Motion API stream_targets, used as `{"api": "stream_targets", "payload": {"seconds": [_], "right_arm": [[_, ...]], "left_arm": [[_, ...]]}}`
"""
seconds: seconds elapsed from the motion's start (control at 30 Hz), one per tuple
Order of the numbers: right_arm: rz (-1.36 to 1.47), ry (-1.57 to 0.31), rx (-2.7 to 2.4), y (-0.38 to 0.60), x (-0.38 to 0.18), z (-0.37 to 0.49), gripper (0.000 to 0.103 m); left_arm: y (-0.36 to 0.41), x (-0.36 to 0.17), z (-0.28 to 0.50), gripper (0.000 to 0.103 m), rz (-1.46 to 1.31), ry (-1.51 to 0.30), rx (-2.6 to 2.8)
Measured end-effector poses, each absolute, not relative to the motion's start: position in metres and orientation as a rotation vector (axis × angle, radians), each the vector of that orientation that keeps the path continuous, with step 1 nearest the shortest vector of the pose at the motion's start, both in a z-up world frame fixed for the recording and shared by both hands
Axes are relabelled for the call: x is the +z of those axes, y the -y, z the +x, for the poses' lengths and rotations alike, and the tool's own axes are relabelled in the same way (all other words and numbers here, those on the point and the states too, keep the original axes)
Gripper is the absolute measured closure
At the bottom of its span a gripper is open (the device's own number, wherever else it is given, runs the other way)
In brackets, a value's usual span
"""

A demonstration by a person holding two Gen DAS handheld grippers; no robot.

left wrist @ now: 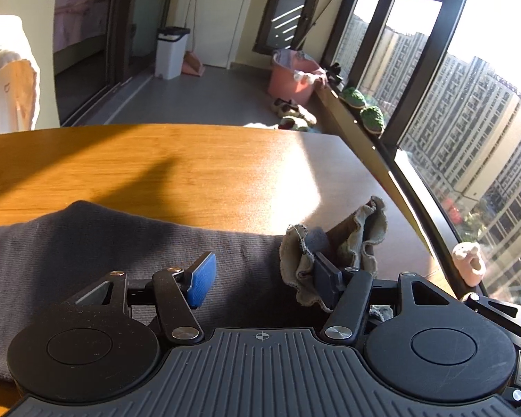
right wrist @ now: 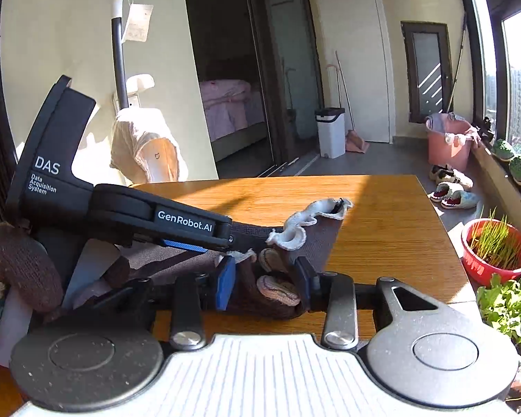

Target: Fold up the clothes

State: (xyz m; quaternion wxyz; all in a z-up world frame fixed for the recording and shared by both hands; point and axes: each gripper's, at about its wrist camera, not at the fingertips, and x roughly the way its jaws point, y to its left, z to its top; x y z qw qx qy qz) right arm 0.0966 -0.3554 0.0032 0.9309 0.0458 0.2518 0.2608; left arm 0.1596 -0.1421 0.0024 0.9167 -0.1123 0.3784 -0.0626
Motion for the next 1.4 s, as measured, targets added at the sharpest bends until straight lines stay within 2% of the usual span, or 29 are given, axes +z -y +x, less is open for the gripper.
{"api": "stream_targets", "payload": {"seconds": [0.07,0.17,0.4,0.43,0.47,0.5,0.73,0.87,1.1,1.17,1.2,1.27,1.4], "right_arm": [[0.134,-0.542,0.476,0.368,-0.002,0.104,0.061],[0.180,-0.613,0.356,0.375,-0.015,0.120,0.061],[0.319,-0.653,0.271,0.396,-0.033,0.134,0.061],[0.327,-0.655,0.272,0.396,-0.034,0.136,0.065],[0.327,-0.660,0.278,0.395,-0.034,0.138,0.081],[0.328,-0.664,0.289,0.394,-0.034,0.139,0.089],[0.237,-0.541,0.459,0.362,-0.001,0.113,0.094],[0.150,-0.555,0.588,0.328,0.005,0.099,0.094],[0.050,-0.591,0.579,0.298,-0.008,0.099,0.094],[0.037,-0.579,0.586,0.299,-0.004,0.096,0.091],[0.035,-0.575,0.598,0.301,-0.002,0.094,0.088],[0.081,-0.572,0.659,0.315,0.003,0.089,0.074],[0.199,-0.562,0.647,0.348,0.007,0.085,0.066]], "left_arm": [[0.135,-0.001,0.158,0.041,-0.256,-0.778,-0.125],[0.133,-0.001,0.157,0.041,-0.260,-0.772,-0.130],[0.133,-0.003,0.154,0.041,-0.247,-0.765,-0.138],[0.133,-0.003,0.153,0.040,-0.249,-0.763,-0.138],[0.133,-0.004,0.153,0.039,-0.253,-0.761,-0.139],[0.132,-0.004,0.152,0.038,-0.257,-0.759,-0.141],[0.125,-0.003,0.152,0.038,-0.288,-0.761,-0.142],[0.106,0.007,0.150,0.036,-0.391,-0.755,-0.121],[0.100,0.037,0.140,0.021,-0.350,-0.674,-0.134],[0.110,0.030,0.145,0.022,-0.301,-0.701,-0.142],[0.116,0.026,0.148,0.026,-0.274,-0.717,-0.144],[0.124,0.014,0.154,0.034,-0.218,-0.753,-0.128],[0.122,-0.001,0.158,0.034,-0.200,-0.763,-0.111]]}}
